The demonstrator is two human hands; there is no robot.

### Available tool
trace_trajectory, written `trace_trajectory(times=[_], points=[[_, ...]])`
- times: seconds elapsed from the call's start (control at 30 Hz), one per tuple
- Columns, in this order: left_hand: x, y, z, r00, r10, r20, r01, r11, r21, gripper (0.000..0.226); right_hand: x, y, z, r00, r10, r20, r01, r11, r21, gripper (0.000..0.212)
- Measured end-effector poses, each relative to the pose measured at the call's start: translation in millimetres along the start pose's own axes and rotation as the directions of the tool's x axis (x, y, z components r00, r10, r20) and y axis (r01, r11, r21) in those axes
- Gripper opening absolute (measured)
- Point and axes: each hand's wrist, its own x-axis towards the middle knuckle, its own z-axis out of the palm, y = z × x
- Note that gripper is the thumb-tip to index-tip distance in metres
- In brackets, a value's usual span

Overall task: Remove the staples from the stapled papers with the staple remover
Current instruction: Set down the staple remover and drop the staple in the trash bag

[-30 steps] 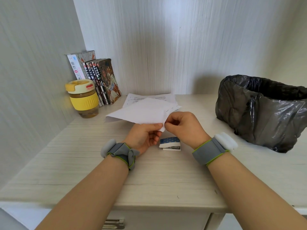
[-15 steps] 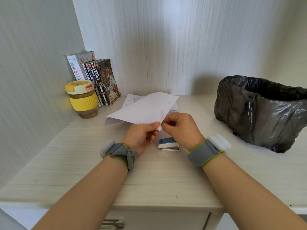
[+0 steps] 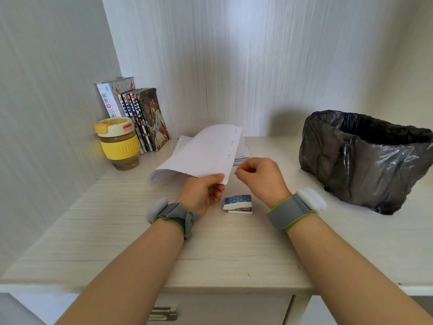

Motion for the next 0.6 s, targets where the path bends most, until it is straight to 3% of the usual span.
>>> trace_trajectory(times=[0.2, 0.4, 0.6], points=[[3, -3, -1, 0.999, 0.015, -0.050, -0.015, 1.000, 0.011, 0.019, 4, -5, -6, 0.999, -0.042, -0.016, 0.041, 0.999, -0.016, 0.015], [6, -3, 4, 0.997, 0.000, -0.072, 0.002, 0.999, 0.032, 0.020, 16, -16, -49, 0.980, -0.070, -0.184, 0.052, 0.994, -0.101, 0.011], [10, -3, 5, 0.996, -0.016, -0.091, 0.020, 0.999, 0.043, 0.020, 35, -30, -90, 0.944, -0.045, -0.327, -0.028, 0.976, -0.215, 0.014]])
